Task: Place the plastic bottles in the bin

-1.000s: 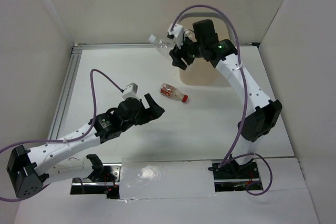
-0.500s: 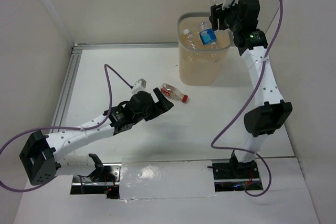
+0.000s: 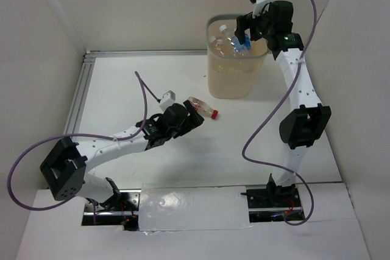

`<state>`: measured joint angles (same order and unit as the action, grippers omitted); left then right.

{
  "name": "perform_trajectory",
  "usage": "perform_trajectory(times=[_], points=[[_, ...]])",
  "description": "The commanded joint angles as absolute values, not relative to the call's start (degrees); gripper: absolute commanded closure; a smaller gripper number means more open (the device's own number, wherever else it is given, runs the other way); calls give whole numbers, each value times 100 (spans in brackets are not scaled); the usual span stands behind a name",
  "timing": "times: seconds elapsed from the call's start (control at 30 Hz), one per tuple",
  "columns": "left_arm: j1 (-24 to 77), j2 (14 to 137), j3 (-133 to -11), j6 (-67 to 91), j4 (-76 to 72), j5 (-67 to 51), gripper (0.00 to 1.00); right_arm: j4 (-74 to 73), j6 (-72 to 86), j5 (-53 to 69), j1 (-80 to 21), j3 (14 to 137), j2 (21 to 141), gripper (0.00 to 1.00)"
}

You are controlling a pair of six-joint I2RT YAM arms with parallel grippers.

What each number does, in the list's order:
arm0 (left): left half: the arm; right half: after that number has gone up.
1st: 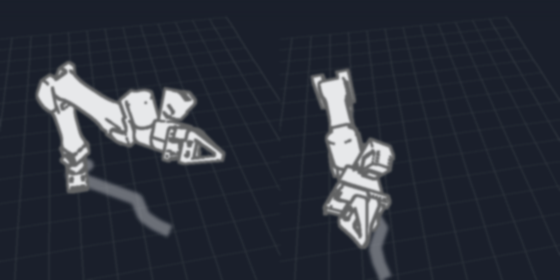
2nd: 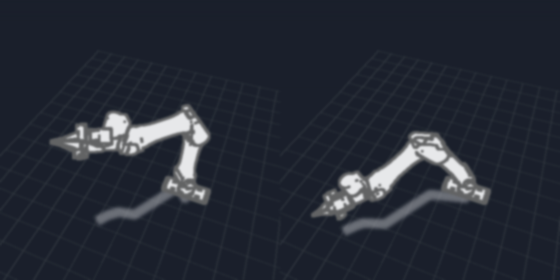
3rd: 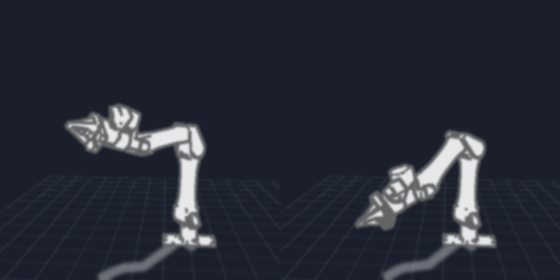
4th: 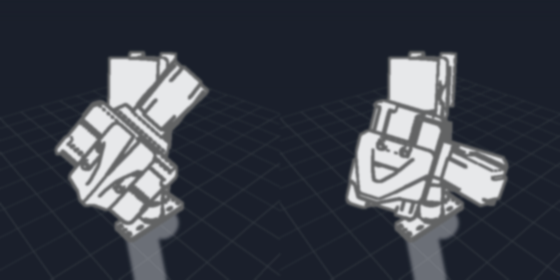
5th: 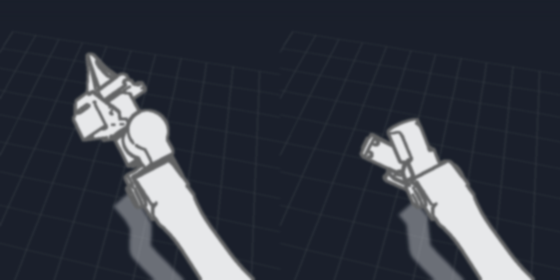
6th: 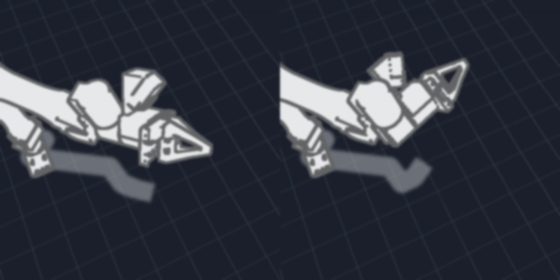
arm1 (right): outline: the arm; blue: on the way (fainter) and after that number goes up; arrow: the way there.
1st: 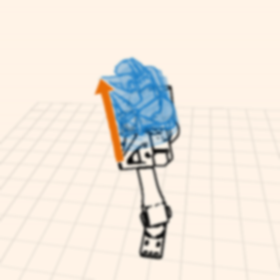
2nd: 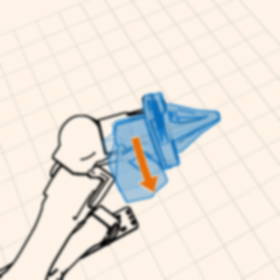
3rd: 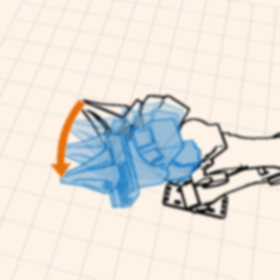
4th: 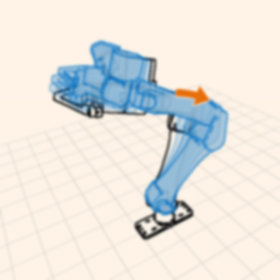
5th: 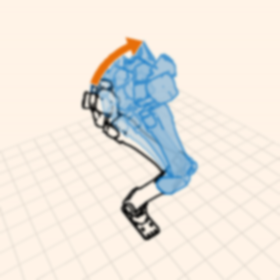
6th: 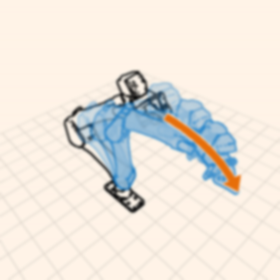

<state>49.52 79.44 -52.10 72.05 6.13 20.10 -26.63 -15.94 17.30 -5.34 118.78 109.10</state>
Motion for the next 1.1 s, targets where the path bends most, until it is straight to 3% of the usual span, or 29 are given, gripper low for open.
perform_trajectory(times=[0.0, 0.07, 0.1, 0.13, 0.23, 0.4, 0.43, 0.5, 0.97, 1.07], points=[[4913, 8234, -5642, 7593, 343, 2486, 0, -2873, -1556, 2441, -177, 12279, 10197, 0], [4861, 8497, -5808, 7681, 290, 2540, 0, -3102, -1503, 3039, 138, 12016, 9661, 2], [4860, 8586, -5888, 7786, 290, 2592, 0, -3198, -1616, 3302, 271, 11588, 9459, 11], [4860, 8674, -5967, 7848, 342, 2645, 0, -3304, -1748, 3540, 386, 11332, 9248, 36], [4685, 9051, -6266, 8252, 676, 2706, 0, -3865, -2546, 4069, 633, 10131, 8343, 63], [4193, 9623, -6599, 8726, 721, 2400, 0, -4561, -3821, 4061, 817, 8168, 6647, 62], [4088, 9937, -6775, 8728, 808, 2399, 0, -4562, -3989, 3991, 817, 7234, 6166, 56], [4009, 10045, -6950, 8780, 878, 2399, 0, -4562, -3990, 3938, 870, 6772, 5724, 55], [3718, 11451, -8147, 8728, 1063, 2145, 0, -4957, -3656, 4078, 1028, 5520, 4711, 47], [3718, 11732, -8463, 8728, 1317, 2145, 0, -5010, -3717, 4078, 1028, 5572, 4764, 39]])
